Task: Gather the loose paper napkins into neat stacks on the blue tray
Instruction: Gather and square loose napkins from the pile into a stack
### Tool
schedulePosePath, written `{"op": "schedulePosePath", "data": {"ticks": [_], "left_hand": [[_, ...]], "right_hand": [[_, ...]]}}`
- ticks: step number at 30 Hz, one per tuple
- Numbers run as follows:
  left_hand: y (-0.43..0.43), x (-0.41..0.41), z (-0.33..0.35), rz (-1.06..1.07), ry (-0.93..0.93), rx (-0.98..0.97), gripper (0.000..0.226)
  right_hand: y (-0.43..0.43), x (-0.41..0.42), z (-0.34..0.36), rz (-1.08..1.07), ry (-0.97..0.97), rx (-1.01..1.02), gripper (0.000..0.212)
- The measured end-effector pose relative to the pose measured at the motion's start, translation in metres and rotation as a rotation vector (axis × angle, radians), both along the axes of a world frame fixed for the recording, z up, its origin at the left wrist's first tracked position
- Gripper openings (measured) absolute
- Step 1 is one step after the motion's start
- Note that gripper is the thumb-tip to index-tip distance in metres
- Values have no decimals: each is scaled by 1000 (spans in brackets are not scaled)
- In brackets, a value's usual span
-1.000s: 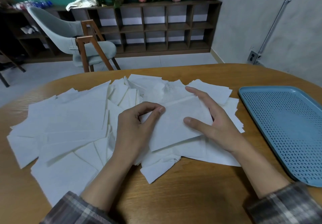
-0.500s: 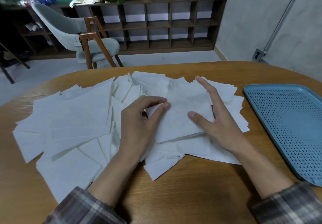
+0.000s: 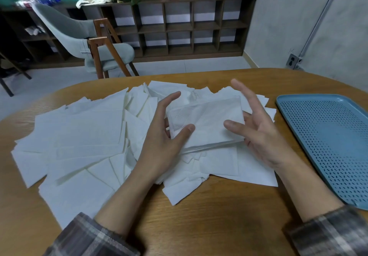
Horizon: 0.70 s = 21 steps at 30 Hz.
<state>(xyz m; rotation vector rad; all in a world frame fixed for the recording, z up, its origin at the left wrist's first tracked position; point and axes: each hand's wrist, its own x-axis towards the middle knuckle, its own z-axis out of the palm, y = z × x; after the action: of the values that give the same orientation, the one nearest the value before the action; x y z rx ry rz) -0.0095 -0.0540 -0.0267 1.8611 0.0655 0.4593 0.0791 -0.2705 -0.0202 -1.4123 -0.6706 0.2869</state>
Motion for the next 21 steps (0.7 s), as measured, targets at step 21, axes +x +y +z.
{"op": "schedulePosePath", "data": {"ticks": [21], "left_hand": [[-14, -2, -25, -326, -154, 829, 26]], "right_hand": [[-5, 14, -11, -246, -127, -219, 40]]}}
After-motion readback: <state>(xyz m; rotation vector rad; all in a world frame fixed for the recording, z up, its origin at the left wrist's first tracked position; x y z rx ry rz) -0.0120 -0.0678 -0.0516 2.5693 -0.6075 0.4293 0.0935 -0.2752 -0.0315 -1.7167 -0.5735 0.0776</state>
